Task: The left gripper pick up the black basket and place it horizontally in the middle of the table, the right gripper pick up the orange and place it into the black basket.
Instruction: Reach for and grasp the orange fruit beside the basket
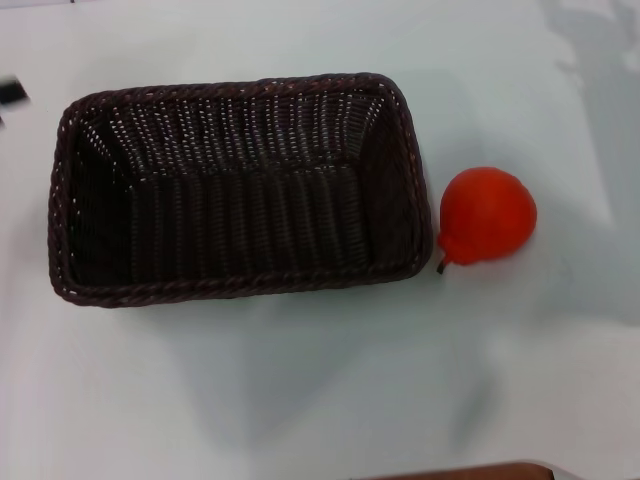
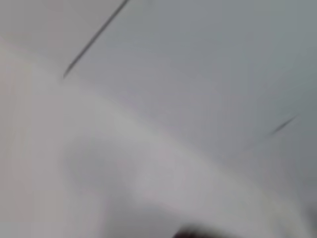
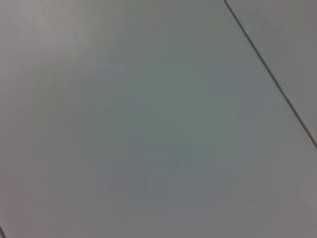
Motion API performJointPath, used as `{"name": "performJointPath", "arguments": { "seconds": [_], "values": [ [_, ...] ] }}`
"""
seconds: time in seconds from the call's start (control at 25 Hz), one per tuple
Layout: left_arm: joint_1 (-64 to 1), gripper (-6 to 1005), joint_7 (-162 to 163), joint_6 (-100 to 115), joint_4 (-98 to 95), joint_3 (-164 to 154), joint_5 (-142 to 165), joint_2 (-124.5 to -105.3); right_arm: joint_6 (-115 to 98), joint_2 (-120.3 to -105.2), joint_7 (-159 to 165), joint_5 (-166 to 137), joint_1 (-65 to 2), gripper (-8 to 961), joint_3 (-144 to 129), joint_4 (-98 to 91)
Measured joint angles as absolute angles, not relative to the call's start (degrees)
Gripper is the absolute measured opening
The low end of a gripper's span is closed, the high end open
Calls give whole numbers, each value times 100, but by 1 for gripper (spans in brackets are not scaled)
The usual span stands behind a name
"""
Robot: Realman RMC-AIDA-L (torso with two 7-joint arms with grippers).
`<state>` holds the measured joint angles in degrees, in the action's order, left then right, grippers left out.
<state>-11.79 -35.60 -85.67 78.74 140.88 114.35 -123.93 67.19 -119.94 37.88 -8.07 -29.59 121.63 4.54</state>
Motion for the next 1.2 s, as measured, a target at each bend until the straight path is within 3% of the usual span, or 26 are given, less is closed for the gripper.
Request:
{"name": "performJointPath", "arguments": {
  "seconds": [0.2,0.28,0.36,0.48,0.72,0.84,0.96,1.2],
  "values": [
    [-1135,589,-4977,-8780,7402,14764,9744,-12395,6779,-11950,3946,-901,-2943,941,11790,567],
    [-1137,588,-5905,-8801,6784,14906,8968,-12399,6789,-11861,4255,-1175,-2860,941,11357,818],
    [-1143,588,-7001,-8895,6013,14966,8162,-12401,6790,-11676,4772,-1633,-2767,941,10946,1131],
    [-1208,586,-9035,-9268,4738,14993,7048,-12406,6832,-11202,5971,-2653,-2711,941,10433,1629],
    [-1439,584,-11580,-9836,3174,14962,6280,-12410,7178,-10061,9183,-5930,-2891,940,10126,2789],
    [-1495,582,-12092,-9868,2964,14960,6262,-12418,7452,-9764,10512,-7667,-2901,941,10248,3821],
    [-1543,585,-12368,-9845,2851,14946,6269,-12419,8024,-9732,11385,-9287,-2908,941,10671,4730],
    [-1600,589,-12458,-9782,2652,14947,6257,-12406,8965,-9909,12183,-11416,-3288,941,11147,5401]
  ]
}}
